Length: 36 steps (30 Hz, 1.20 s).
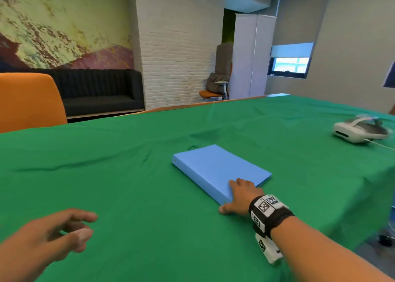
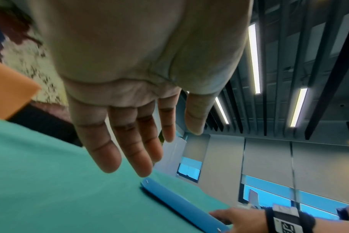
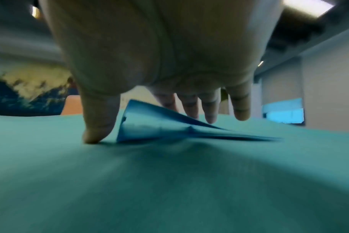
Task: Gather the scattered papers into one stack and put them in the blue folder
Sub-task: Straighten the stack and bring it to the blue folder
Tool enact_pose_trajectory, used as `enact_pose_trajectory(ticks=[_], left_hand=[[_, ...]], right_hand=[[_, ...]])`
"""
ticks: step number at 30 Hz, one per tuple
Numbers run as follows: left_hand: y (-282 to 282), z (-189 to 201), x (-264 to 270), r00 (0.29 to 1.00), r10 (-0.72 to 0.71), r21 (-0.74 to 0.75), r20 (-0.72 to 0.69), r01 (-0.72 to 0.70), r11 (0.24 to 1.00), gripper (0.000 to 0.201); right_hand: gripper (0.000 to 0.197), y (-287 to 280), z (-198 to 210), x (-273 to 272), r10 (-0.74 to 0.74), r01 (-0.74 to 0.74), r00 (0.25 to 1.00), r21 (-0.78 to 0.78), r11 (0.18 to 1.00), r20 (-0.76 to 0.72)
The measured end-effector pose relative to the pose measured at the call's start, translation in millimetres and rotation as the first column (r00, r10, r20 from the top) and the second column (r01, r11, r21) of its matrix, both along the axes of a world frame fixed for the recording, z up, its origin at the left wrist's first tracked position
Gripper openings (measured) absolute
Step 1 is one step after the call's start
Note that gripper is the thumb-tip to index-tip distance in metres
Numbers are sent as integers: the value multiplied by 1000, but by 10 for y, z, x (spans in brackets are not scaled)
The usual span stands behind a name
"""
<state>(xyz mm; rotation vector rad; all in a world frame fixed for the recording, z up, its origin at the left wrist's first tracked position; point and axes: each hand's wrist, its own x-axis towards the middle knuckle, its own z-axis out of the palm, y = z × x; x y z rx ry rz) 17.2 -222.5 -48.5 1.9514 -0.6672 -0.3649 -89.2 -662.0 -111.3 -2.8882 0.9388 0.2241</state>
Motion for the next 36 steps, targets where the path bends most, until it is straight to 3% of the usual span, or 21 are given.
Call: enact_pose_trajectory(ticks=[1, 6, 9, 14, 15, 17, 21, 23, 25, 28, 30, 33, 36], left_hand=[[-190, 46, -87, 1000, -24, 69, -13, 25, 997, 13], [-889, -68, -203, 980, -98, 126, -175, 121, 985, 12], [-1223, -55, -295, 951, -76, 67, -298, 101, 993, 20], [-1415, -13, -293, 801, -47, -141, -596, -47, 989, 46], [-1369, -12, -309, 779, -51, -199, -624, -95, 975, 44], [-1209, -82, -292, 801, 10, -276, -598, -217, 936, 32], [-567, -173, -155, 845, 202, -302, -496, -386, 872, 47], [-158, -144, -100, 836, 245, -320, -490, -434, 842, 41], [250, -160, -26, 825, 290, -321, -485, -476, 819, 31], [779, -196, 42, 813, 335, -332, -476, -519, 788, 29], [977, -248, 59, 804, 361, -318, -472, -538, 781, 29], [1091, -321, 66, 786, 384, -298, -484, -561, 772, 29], [1117, -380, 56, 785, 375, -279, -493, -551, 786, 26]], right_hand=[[94, 23, -30, -3, 31, -31, 999, -15, 999, -22], [41, 258, 167, -12, 161, -151, 986, -192, 970, 39], [38, 645, 428, -71, 252, -212, 961, -276, 937, 117], [42, 1637, 673, -190, 493, -394, 833, -358, 847, 251], [44, 1839, 691, -201, 515, -416, 815, -351, 839, 265], [51, 2229, 669, -191, 556, -461, 797, -359, 812, 234], [70, 2663, 686, -101, 661, -600, 715, -284, 747, 227], [87, 2819, 776, -91, 683, -645, 690, -225, 730, 238], [89, 2864, 809, -10, 639, -633, 713, -125, 764, 290], [59, 2881, 762, 200, 558, -604, 743, 10, 797, 369], [47, 2962, 662, 328, 553, -609, 761, 78, 790, 340], [64, 3103, 490, 479, 562, -607, 790, 184, 773, 245], [69, 2995, 326, 644, 451, -494, 867, 245, 834, 210]])
